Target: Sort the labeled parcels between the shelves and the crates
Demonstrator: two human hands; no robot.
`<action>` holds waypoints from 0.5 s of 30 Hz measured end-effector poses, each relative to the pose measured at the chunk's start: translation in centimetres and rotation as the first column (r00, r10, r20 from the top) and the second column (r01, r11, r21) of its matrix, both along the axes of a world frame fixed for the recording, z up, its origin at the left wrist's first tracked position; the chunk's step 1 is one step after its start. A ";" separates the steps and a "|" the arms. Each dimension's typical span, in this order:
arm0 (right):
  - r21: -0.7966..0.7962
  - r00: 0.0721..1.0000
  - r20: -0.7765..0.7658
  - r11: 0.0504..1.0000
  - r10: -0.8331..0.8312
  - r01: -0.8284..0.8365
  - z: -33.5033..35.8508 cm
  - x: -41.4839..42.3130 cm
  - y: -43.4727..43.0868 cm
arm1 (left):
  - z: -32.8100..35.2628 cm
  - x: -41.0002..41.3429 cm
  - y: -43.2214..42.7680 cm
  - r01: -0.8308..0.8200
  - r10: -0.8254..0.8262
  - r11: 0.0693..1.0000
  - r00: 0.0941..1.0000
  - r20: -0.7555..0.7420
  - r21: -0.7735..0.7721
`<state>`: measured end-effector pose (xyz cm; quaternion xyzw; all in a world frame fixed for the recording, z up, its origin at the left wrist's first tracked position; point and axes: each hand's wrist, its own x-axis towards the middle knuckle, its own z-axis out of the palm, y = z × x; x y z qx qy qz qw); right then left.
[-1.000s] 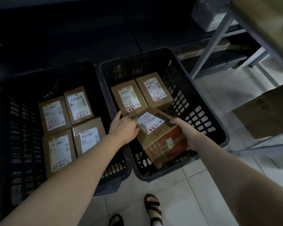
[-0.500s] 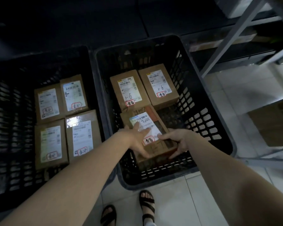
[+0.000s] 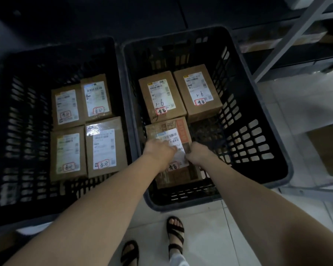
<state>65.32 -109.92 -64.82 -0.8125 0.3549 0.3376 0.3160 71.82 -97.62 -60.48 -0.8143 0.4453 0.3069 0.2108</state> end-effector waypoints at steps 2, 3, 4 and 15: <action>-0.183 0.991 0.059 0.977 0.123 -0.110 1.9 0.1 0.7 | 1.6 -0.4 0.5 0.036 -0.024 0.989 0.996 0.091 -0.141; -0.247 0.975 0.113 0.956 0.191 -0.158 2.8 0.1 1.1 | 2.5 -0.4 0.9 0.041 -0.015 0.977 0.992 0.126 -0.209; -0.291 0.950 0.158 0.933 0.268 -0.214 3.9 0.1 1.7 | 3.5 -0.5 1.6 0.036 0.007 0.962 0.988 0.157 -0.272; -0.705 0.439 0.415 0.587 0.797 -0.399 19.3 -1.5 17.7 | 19.1 -3.9 22.4 -0.172 0.431 0.821 0.812 0.394 -0.544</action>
